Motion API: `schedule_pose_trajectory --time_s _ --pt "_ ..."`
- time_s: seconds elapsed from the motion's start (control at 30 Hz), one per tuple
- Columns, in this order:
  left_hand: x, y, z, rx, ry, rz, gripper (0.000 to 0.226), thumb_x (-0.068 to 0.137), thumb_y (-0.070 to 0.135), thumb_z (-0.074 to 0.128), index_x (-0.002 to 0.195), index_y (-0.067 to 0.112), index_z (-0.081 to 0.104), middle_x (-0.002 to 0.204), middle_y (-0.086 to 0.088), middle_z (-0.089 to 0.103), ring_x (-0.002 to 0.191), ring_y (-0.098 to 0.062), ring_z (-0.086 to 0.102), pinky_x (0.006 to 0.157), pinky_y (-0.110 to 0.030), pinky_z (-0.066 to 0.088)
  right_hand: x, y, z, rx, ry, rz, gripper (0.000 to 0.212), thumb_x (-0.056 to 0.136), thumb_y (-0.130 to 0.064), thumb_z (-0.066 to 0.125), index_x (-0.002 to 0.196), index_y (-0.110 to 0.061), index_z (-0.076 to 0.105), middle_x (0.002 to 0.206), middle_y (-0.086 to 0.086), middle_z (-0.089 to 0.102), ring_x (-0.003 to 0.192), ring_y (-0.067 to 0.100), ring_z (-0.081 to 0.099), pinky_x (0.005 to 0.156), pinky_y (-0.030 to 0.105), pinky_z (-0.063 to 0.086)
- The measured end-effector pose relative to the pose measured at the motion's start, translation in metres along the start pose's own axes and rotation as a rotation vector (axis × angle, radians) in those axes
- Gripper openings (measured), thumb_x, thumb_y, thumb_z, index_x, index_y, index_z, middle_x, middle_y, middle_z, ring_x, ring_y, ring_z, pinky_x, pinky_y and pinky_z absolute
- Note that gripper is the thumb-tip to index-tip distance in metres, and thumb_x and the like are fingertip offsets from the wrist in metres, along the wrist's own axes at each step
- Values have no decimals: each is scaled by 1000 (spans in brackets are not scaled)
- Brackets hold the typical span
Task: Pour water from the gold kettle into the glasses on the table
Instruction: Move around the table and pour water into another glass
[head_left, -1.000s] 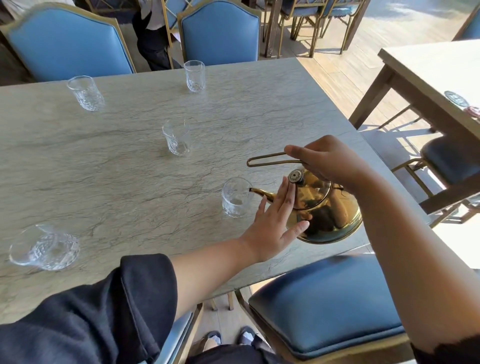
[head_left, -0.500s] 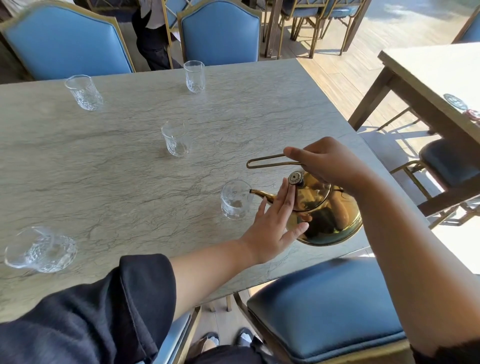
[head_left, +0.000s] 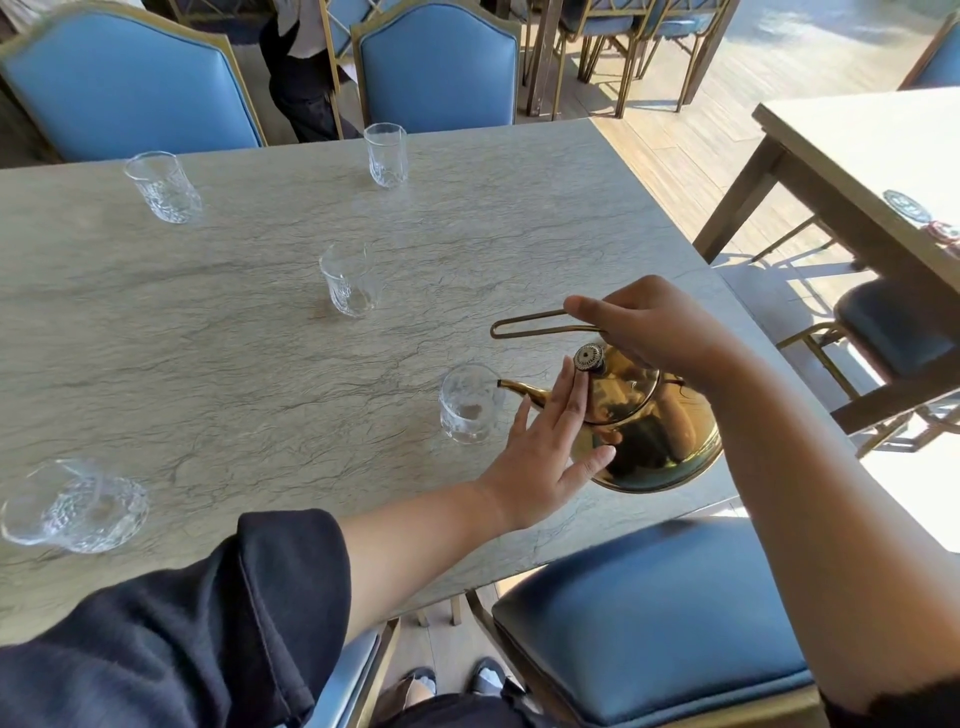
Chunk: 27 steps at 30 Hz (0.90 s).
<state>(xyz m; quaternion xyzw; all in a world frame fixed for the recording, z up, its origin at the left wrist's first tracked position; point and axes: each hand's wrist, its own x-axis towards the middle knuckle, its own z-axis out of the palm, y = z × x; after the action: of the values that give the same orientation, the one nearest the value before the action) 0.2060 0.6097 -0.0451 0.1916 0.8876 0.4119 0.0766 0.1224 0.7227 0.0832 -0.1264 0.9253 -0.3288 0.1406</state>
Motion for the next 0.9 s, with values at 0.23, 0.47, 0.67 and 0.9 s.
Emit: schedule_pose_trajectory --time_s 0.23,0.47,0.67,0.9 --pt "-1 0 2 -2 -8 3 73 98 43 33 138 32 -27 152 9 -31 141 -1 -22 111 -33 -19 -2 4 0 17 7 -17 55 89 -48 54 56 -6 45 51 6 36 41 12 28 52 26 31" --pt "-2 -1 3 16 -19 4 73 98 43 32 138 30 -27 152 8 -31 139 0 -25 113 -37 -18 -4 9 1 46 8 -18 53 89 -48 54 56 -7 44 48 4 35 38 10 27 51 27 31" --pt "-2 -2 4 57 -25 15 74 98 44 33 142 26 -23 153 7 -31 139 0 -25 115 -43 -15 -9 21 1 199 47 -30 54 89 -44 57 50 -13 36 45 1 31 38 13 25 45 24 28" --pt "-1 -2 4 104 -61 15 73 98 47 30 146 23 -19 154 5 -29 141 -4 -25 113 -40 -18 -16 47 3 546 29 19 49 84 -37 61 48 -16 35 39 -9 29 36 9 21 38 18 23"
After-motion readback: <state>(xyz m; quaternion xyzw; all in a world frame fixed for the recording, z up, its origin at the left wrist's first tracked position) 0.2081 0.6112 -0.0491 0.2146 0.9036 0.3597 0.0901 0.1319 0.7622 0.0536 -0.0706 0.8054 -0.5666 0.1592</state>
